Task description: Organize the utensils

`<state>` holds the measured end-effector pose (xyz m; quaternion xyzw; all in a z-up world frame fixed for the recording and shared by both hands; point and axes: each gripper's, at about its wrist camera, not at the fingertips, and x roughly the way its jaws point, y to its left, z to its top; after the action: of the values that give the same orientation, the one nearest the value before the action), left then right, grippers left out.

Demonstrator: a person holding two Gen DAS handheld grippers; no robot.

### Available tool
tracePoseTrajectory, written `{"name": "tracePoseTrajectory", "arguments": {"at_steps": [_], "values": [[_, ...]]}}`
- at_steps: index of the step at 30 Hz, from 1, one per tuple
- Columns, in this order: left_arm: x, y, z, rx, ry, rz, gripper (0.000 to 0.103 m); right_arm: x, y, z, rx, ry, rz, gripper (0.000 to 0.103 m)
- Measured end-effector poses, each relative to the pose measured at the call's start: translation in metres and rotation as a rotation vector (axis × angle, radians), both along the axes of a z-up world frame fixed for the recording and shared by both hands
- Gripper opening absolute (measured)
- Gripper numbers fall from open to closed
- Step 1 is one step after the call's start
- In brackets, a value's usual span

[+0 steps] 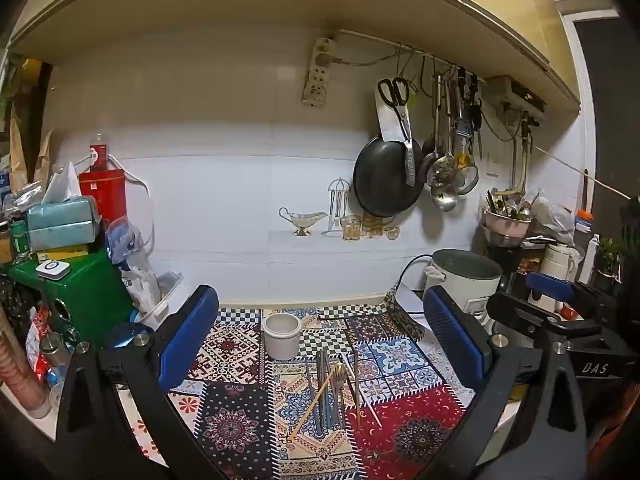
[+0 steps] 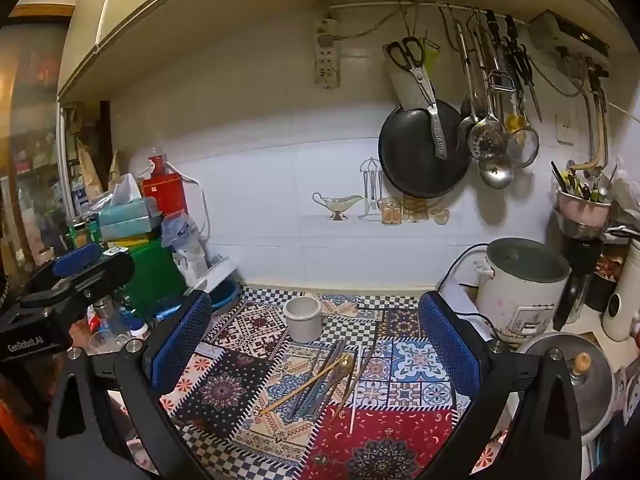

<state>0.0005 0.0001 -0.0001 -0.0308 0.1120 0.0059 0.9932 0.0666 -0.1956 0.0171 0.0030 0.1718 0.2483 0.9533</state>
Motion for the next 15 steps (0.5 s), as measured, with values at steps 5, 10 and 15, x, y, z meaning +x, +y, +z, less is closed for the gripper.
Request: {"name": "tracePoseTrajectory", "arguments": {"at_steps": [5, 10, 15], "values": [[0.000, -0.004, -0.002, 0.001, 0.005, 0.008, 0.103, 0.000, 0.000, 0.000, -0.007, -0.004, -0.009, 0.103], [-0.001, -0.003, 0.001, -0.011, 0.012, 0.005, 0.103, -0.006, 0.009, 0.006, -0.003, 0.003, -0.002, 0.103], [0.003, 0.005, -0.004, -0.022, 0.024, -0.006, 0.103, -0.001, 0.006, -0.001, 0.005, 0.014, 0.009, 0.103]]}}
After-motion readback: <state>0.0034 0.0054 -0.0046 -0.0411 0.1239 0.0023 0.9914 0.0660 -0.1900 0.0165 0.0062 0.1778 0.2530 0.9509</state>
